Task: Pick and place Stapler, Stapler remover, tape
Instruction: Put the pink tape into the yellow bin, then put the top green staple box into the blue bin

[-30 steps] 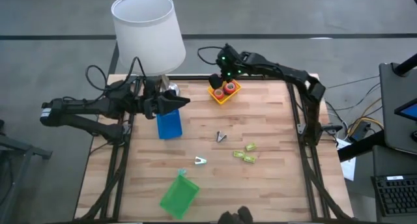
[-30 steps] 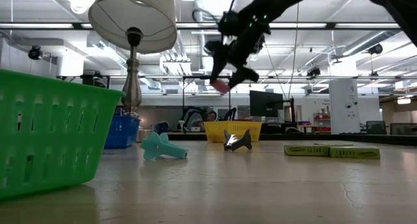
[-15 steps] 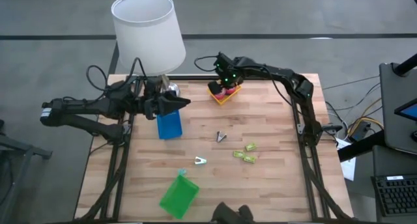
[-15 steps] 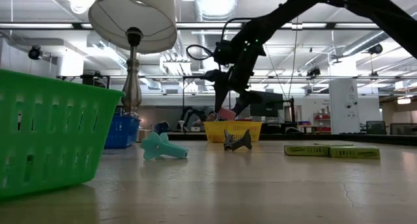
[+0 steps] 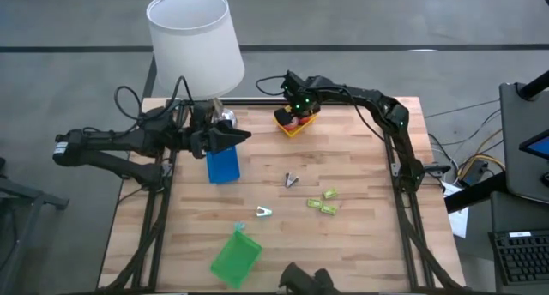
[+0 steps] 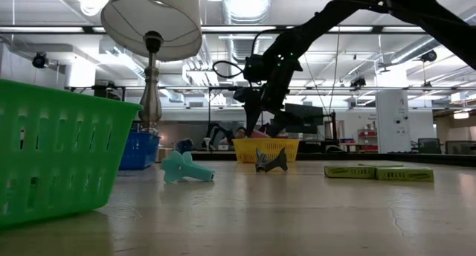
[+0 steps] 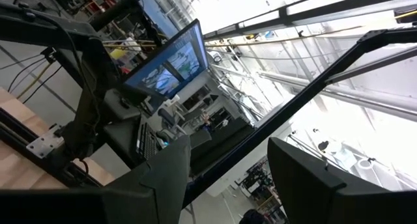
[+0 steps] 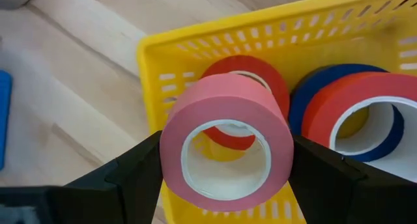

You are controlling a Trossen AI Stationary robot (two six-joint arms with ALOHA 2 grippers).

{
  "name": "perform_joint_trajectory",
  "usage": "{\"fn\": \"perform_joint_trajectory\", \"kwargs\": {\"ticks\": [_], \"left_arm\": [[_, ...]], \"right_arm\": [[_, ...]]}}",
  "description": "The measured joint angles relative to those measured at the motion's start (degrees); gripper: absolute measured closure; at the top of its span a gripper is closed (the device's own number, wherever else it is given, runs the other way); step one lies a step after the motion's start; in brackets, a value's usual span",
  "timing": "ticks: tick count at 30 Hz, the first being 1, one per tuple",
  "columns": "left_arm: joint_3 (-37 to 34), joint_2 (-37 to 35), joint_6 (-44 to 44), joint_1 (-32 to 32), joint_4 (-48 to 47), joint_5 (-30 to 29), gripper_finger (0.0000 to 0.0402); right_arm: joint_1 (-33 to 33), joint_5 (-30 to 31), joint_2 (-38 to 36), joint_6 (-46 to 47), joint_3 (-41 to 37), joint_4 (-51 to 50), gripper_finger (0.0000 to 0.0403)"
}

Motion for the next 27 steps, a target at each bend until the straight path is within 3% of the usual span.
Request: {"fn": "perform_joint_trajectory", "kwargs": {"ticks": [7,17,27], "left_arm": [[-0.14,0.0,0.06,0.0,-0.01,-0.02,0.0193],[-0.98,0.04,-0.26,0.0,0.01,-0.02,0.0193],[-0.98,0.04,0.03,0.0,0.01,0.07,0.0193]], "right_arm": [[-0.29,-0.27,0.0,0.13,0.0,0.1,0.0115],[-0.25,-0.49,0.0,-0.16,0.0,0.52,0.0037],[-0.15,-0.97,-1.47,-3.2,3.32,-5.79,0.0035]]}}
